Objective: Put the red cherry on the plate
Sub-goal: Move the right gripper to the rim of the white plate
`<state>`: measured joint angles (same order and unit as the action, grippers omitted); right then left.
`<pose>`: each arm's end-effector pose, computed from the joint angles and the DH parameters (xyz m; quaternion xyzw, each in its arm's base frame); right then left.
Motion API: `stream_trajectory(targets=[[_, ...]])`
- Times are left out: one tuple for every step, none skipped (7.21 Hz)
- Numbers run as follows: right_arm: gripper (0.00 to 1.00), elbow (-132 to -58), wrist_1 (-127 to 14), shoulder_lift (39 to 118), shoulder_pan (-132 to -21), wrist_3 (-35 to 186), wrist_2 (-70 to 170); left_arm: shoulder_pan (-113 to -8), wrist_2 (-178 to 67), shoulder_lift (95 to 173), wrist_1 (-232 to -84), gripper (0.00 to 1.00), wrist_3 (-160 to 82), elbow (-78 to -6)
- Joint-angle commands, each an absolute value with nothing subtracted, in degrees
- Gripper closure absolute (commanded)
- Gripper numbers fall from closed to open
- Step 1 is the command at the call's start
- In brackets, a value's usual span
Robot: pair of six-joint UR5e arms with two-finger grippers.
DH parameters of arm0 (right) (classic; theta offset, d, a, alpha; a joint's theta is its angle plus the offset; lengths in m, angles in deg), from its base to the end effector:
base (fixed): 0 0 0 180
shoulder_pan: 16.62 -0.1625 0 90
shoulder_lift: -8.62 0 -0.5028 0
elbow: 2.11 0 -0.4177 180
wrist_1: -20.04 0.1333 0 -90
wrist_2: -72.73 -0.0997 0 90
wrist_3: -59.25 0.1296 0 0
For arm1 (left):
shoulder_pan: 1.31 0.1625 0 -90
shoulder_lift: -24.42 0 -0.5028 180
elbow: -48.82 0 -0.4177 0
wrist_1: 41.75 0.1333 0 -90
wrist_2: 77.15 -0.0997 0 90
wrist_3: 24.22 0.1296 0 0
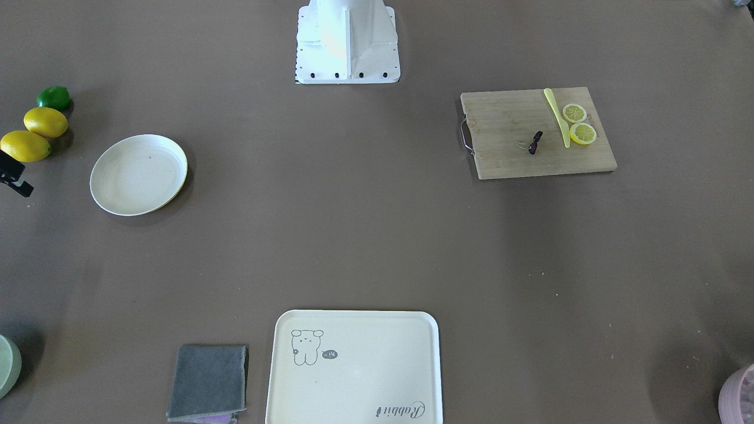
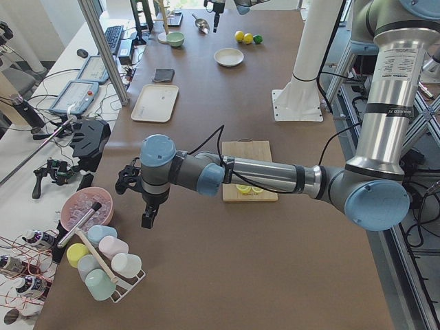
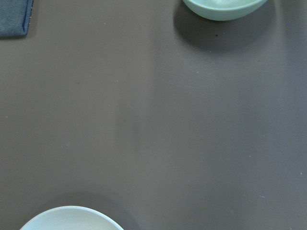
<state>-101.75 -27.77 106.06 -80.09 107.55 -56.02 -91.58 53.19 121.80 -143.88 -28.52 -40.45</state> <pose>-0.1741 -0.4655 0.6475 0.0964 -0.4605 0.0419 0.8814 -0.0523 -0.6054 0.6742 0.1411 0.3454 0.0193 0.9276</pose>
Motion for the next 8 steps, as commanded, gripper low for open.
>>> stream_trajectory(targets=[[0.00,-101.78,-24.88,107.67,-73.09,109.43,-51.14,-91.58,53.19,121.98,-143.88,0.02,-28.52,-40.39],[0.00,-101.69,-24.88,107.33,-68.35,109.17,-48.33,-91.58,53.19,121.89,-143.88,0.02,-28.52,-40.39],[0.00,-101.69,-24.79,107.15,-64.73,109.00,-44.99,-91.58,53.19,121.89,-143.88,0.02,-28.52,-40.39],[0.01,-101.69,-24.79,106.97,-63.74,108.91,-44.44,-91.58,53.19,121.89,-143.88,0.02,-28.52,-40.13],[0.02,-101.69,-24.88,106.97,-63.81,108.91,-44.43,-91.58,53.19,121.89,-143.88,0.02,-28.44,-40.13],[0.06,-101.60,-24.88,107.23,-63.90,108.82,-44.43,-91.58,53.19,121.89,-143.88,0.02,-28.44,-40.04],[0.06,-101.43,-24.88,107.23,-63.82,108.82,-44.69,-91.58,53.19,121.72,-143.88,0.02,-28.44,-40.04],[0.11,-101.17,-24.79,107.32,-63.90,108.82,-44.87,-91.58,53.19,121.72,-143.88,0.02,-28.44,-40.39]])
